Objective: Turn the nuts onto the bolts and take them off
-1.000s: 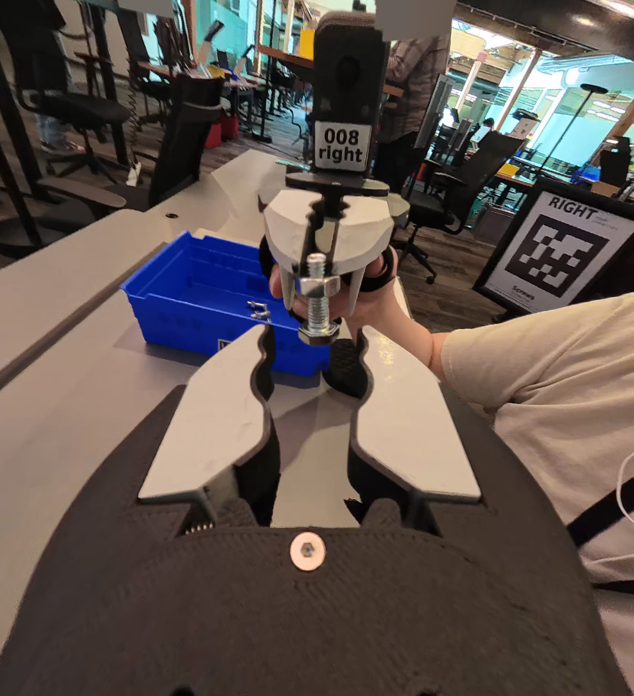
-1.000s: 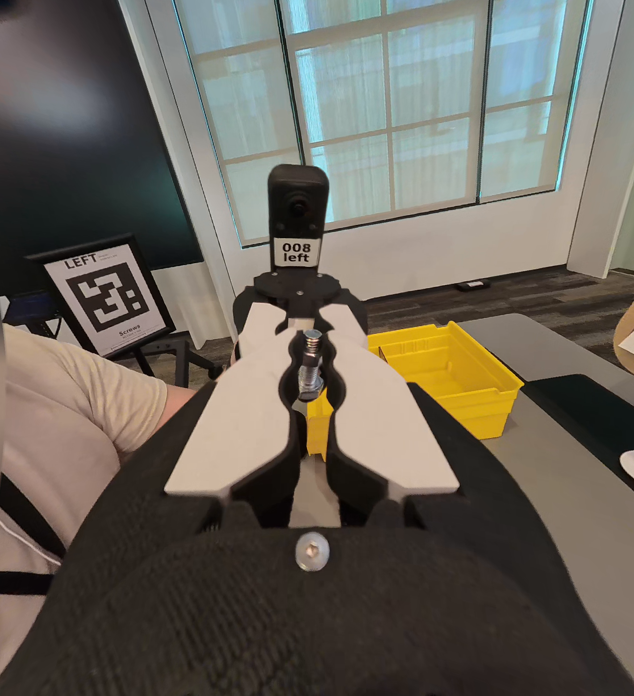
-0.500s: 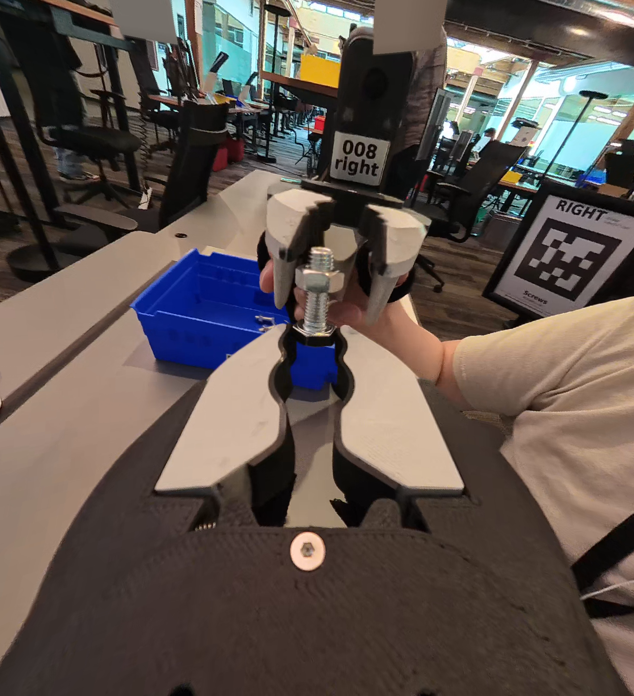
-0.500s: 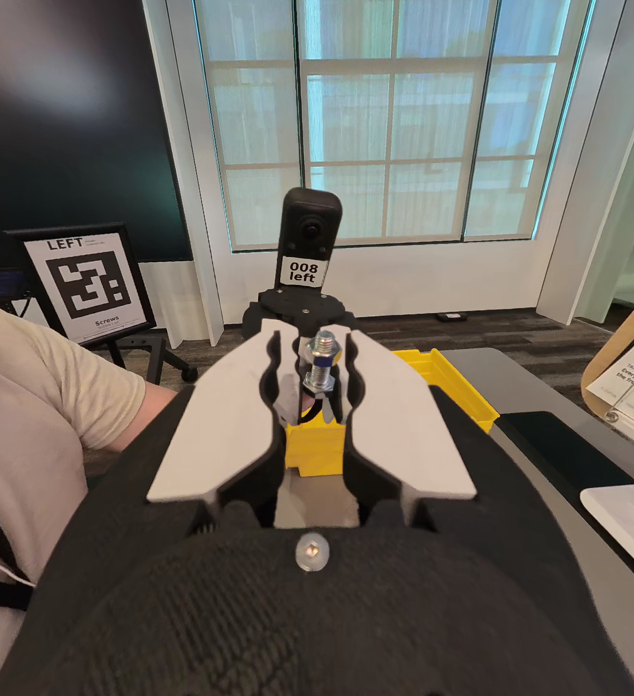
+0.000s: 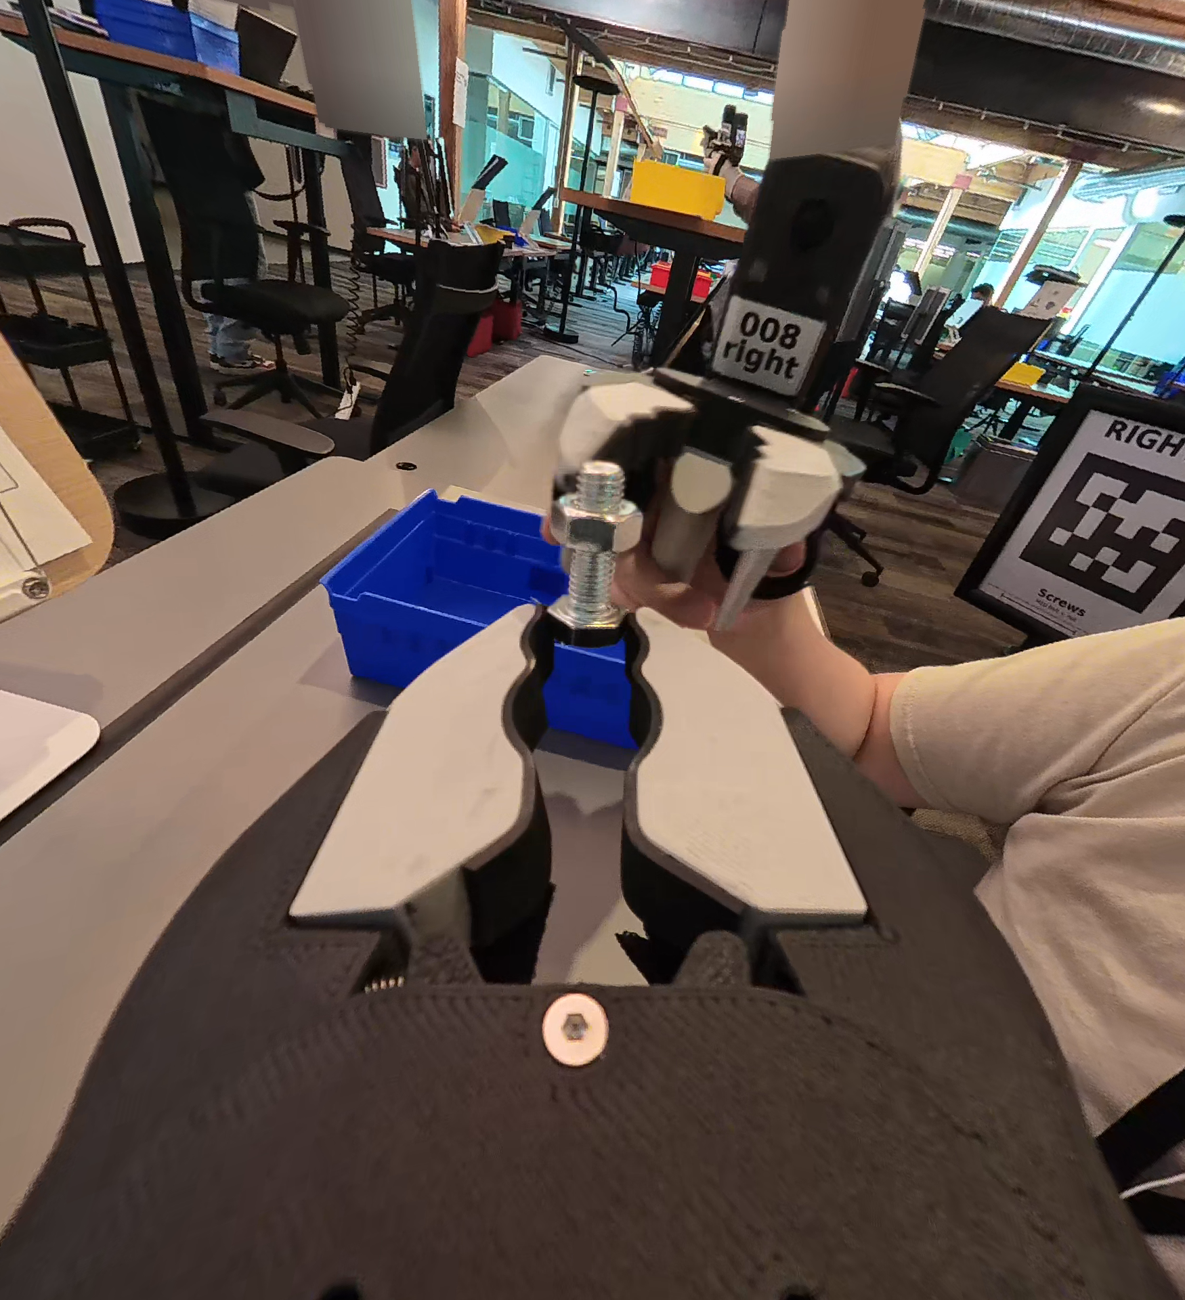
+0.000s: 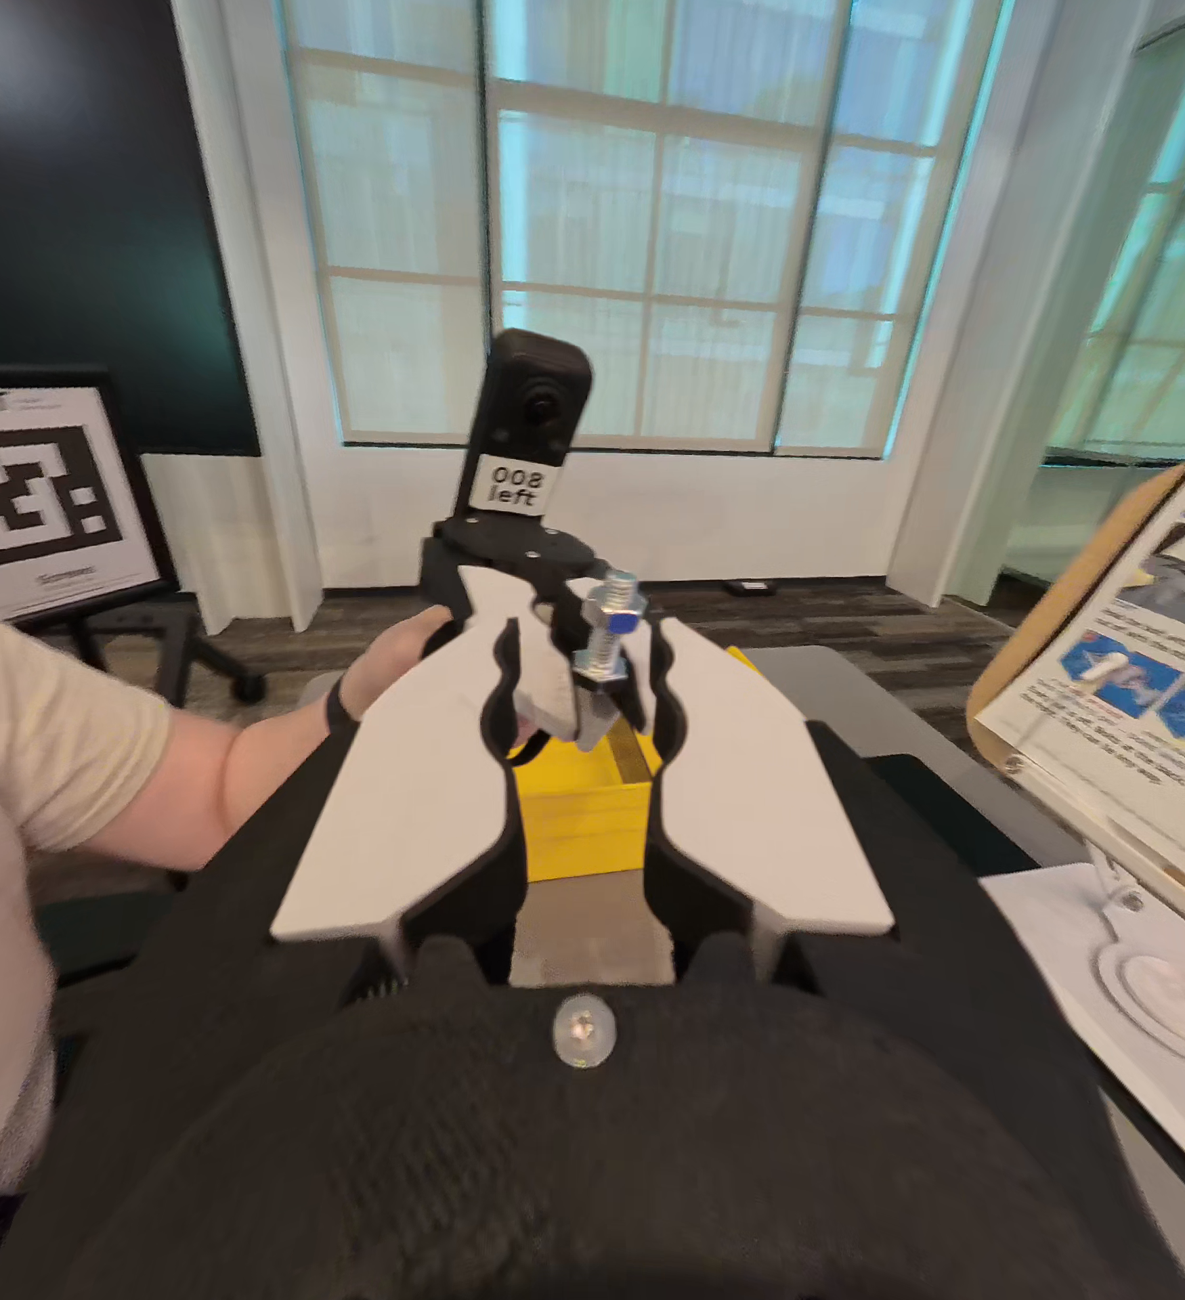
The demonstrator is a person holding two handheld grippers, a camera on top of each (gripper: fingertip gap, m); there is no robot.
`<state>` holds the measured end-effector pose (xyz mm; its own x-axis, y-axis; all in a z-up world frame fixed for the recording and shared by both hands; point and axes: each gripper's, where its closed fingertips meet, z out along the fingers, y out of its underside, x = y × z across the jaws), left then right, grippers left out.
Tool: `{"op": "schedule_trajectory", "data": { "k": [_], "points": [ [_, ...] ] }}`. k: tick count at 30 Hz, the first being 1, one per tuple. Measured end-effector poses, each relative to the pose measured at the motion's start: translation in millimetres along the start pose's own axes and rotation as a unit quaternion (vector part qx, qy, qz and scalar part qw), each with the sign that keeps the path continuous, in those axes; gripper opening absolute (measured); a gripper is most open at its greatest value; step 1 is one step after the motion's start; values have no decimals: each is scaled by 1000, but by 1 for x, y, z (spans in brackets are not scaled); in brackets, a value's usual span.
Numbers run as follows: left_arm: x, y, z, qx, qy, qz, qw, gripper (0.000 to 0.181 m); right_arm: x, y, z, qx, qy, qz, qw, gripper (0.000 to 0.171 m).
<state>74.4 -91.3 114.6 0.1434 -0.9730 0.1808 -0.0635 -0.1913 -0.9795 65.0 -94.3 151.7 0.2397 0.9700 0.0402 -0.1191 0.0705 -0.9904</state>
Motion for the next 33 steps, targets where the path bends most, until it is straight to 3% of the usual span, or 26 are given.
{"op": "schedule_trajectory", "data": {
  "k": [4, 6, 9, 12, 14, 16, 18, 20, 22, 25, 28, 33],
  "points": [
    [10, 2, 5, -5, 17, 5, 1000, 19, 1, 13, 9, -9, -20, 46, 999, 35],
    [12, 6, 8, -15, 22, 7, 1000, 19, -5, 13, 11, 4, -54, 66, 996, 18],
    [15, 5, 8, -11, 35, -3, 999, 23, -3, 12, 7, -9, -60, 83, 995, 10],
    [20, 1, 2, -13, 48, -14, 999, 29, 14, -5, -29, -51, -7, 49, 997, 10],
    [19, 0, -3, -20, 41, -8, 999, 30, 37, 1, -74, -141, 77, 27, 987, 10],
    [17, 0, -6, -28, 29, -2, 999, 32, 78, 34, -138, -272, 219, 25, 937, 10],
    [17, 2, -7, -37, 26, -2, 999, 32, 118, 83, -213, -400, 349, 81, 844, 10],
    [17, 6, -7, -51, 24, -4, 998, 32, 131, 140, -267, -493, 386, 195, 755, 11],
    [17, 9, -8, -63, 21, -4, 998, 33, 128, 189, -288, -542, 349, 292, 706, 11],
    [15, 13, -10, -80, 12, -4, 997, 33, 106, 239, -293, -603, 256, 358, 665, 11],
    [13, 13, -13, -84, 7, -2, 996, 34, 91, 266, -297, -647, 214, 377, 628, 10],
    [7, 11, -18, -81, 0, -6, 997, 36, 101, 276, -302, -666, 221, 354, 619, 12]
  ]
}}
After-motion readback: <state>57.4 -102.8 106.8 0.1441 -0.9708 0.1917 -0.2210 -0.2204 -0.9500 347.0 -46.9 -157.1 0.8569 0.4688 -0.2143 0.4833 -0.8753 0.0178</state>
